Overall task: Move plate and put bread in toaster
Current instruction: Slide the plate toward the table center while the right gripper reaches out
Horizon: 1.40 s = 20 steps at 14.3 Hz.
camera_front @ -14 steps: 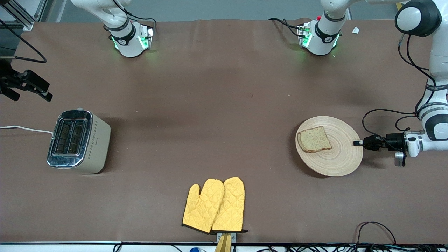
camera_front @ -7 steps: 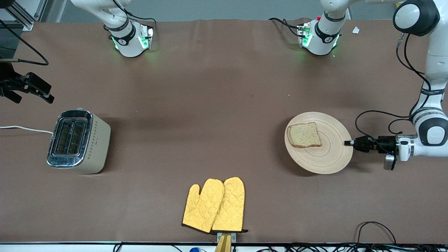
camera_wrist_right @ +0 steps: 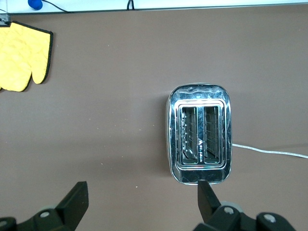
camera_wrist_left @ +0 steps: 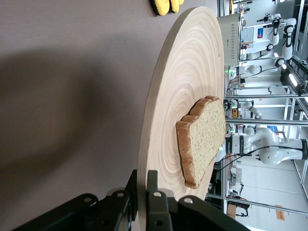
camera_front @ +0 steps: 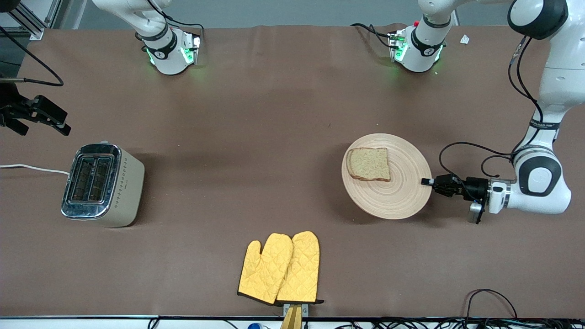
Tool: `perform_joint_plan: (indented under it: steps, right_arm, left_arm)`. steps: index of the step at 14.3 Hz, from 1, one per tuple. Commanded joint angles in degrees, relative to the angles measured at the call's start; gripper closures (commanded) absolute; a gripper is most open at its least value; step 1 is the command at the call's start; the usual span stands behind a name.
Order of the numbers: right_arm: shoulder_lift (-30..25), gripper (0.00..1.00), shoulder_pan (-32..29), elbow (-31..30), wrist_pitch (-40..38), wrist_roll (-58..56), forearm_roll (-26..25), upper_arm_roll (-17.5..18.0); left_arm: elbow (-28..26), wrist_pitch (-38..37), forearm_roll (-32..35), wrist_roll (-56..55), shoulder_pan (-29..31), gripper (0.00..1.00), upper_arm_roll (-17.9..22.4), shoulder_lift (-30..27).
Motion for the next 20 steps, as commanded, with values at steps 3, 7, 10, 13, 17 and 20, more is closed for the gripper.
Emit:
perform_joint_plan:
  steps: [3,7,10,13,17,20]
  right_arm:
    - [0.01,0.00,0.10,-4.35,3.12,0.43,1.41,-0.06]
    - [1.15,0.00,1.24,-5.41,4.27,3.23,6.87,0.02]
    - [1.42,0.00,5.28,-8.84,8.74,9.28,6.87,-0.06]
    - [3.34,0.00,8.97,-8.93,10.76,13.16,6.87,0.02]
    - [7.65,0.00,13.64,-9.19,14.19,18.62,6.34,-0.06]
    - [10.03,0.00,15.30,-9.54,14.82,21.06,6.34,-0.06]
  left_arm:
    - [-11.04,13.88,-6.00,-1.01,0.58,1.00,-9.08,-4.24]
    - [-13.86,25.06,-14.06,-1.89,-7.75,1.00,-10.42,-3.45]
    - [-14.13,30.41,-19.70,-1.89,-12.77,1.00,-10.42,-1.79]
    - [-13.87,39.54,-22.08,-2.15,-18.92,1.00,-10.33,-0.73]
    - [-13.34,42.21,-24.38,-3.12,-21.92,0.92,-10.07,0.95]
    - [-13.08,42.30,-23.76,-8.64,-21.92,0.53,-9.98,0.25]
